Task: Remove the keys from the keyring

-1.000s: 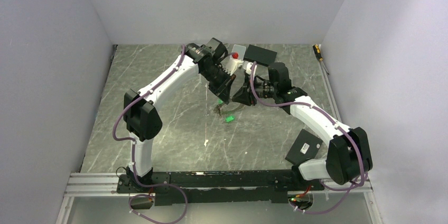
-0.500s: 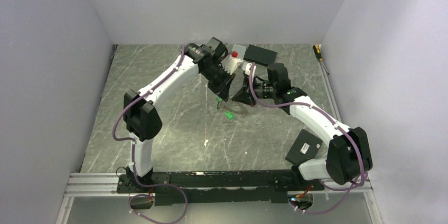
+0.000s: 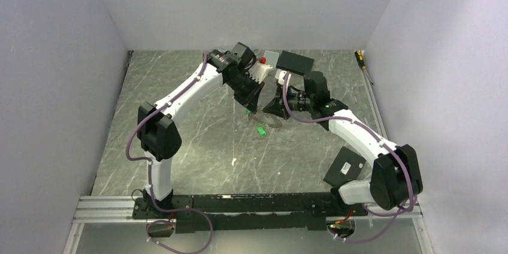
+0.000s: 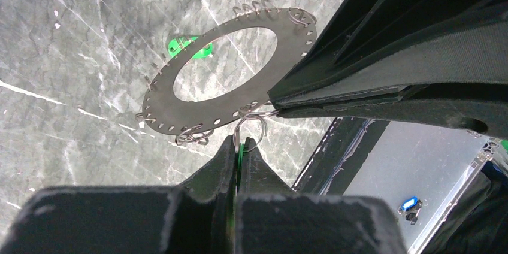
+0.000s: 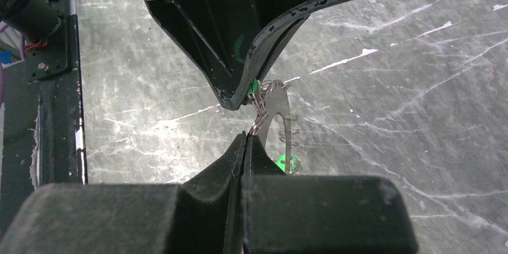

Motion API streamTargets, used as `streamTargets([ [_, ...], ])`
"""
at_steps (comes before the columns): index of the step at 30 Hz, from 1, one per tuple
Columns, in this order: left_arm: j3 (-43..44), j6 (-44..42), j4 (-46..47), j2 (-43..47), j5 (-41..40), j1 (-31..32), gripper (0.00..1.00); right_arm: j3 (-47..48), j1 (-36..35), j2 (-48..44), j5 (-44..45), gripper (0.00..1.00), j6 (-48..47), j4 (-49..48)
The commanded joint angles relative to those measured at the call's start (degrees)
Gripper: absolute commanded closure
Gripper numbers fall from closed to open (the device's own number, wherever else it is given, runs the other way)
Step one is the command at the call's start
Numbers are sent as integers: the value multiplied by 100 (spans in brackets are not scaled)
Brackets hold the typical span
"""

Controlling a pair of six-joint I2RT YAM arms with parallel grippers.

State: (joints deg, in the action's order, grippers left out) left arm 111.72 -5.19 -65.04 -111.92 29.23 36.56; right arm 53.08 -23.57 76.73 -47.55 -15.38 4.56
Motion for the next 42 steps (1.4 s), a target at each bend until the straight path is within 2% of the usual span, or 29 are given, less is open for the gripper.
streamTargets([
  [1,13,-103,68,379,-4,-212,100,-87,26,-224,-169,100,-39,68],
  [2,27,-131,42,388,73,-196,100,-67,27,-206,-201,99,-84,114],
  [6,55,-294,-42,415,254,-72,100,-53,26,-191,-242,80,-113,167],
  [14,64,-351,-79,392,355,44,100,-26,26,-195,-200,70,-21,160],
  [21,113,-340,-91,338,390,121,100,16,19,-212,-89,56,213,79],
  [42,164,-351,-118,218,399,346,100,117,-5,-166,85,57,545,-58],
])
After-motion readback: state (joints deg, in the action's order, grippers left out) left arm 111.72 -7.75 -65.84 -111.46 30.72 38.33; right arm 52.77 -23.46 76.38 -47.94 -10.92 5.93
